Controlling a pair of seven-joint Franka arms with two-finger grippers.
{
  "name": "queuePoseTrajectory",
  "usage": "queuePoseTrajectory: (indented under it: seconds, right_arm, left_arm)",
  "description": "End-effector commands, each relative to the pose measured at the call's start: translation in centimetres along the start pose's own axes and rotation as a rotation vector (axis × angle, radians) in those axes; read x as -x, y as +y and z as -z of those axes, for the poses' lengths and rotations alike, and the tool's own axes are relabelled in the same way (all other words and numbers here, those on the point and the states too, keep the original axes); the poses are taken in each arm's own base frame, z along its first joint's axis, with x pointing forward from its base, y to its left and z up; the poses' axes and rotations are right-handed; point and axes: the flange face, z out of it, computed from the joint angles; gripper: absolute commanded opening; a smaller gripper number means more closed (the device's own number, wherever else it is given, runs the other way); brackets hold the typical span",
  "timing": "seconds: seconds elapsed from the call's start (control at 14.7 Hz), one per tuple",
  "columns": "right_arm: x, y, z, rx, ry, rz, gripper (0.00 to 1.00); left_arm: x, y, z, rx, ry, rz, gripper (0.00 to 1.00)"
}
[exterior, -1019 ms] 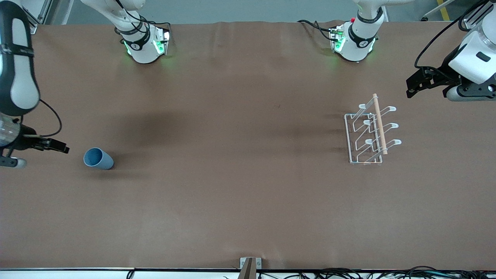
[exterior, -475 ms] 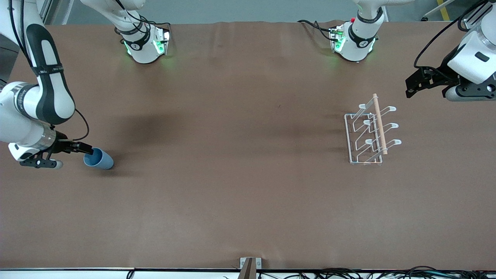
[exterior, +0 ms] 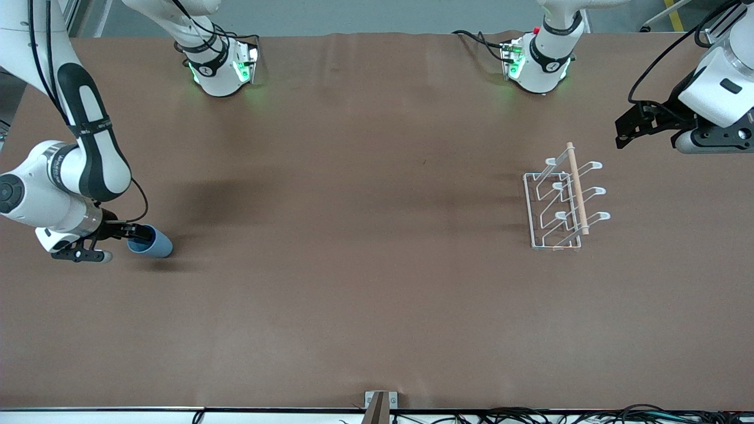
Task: Hang cup on cup holder
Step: 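Reach the right gripper down to the blue cup and grasp it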
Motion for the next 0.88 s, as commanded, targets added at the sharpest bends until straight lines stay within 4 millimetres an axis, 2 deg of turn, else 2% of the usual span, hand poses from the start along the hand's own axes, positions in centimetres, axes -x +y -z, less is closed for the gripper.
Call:
queuePoseTrajectory:
  seconds: [0.0, 0.07, 0.14, 0.2, 0.48, 0.54, 0.82]
  right_arm:
    - [-0.2, 0.3, -0.3, -0.004, 0.012, 0.003, 0.55]
    - [-0.2, 0.2, -0.3, -0.003, 0.013, 0.003, 0.28]
    - [-0.3, 0.2, -0.3, -0.003, 0.016, 0.001, 0.14]
    - [-0.5, 0.3, 0.0, -0.003, 0.021, 0.0, 0.08]
    - [-0.7, 0.3, 0.6, -0.006, 0.028, -0.004, 0.03]
    - [-0.7, 0.4, 1.3, -0.006, 0.037, -0.002, 0.03]
    - [-0.3, -0.4, 7.9, -0.018, 0.086, 0.009, 0.03]
  left_arm:
    - [-0.2, 0.1, 0.3, 0.001, -0.006, -0.018, 1.0]
    - [-0.3, 0.2, 0.3, 0.0, -0.006, -0.021, 1.0]
    - [-0.3, 0.1, 0.3, 0.001, -0.007, -0.018, 1.0]
    - [-0.3, 0.1, 0.3, 0.004, -0.008, -0.018, 1.0]
    - [0.0, 0.2, 0.1, -0.003, -0.028, -0.019, 1.0]
    - [-0.1, 0.1, 0.1, -0.001, -0.029, -0.02, 1.0]
    - [-0.1, 0.1, 0.1, 0.002, -0.029, -0.021, 1.0]
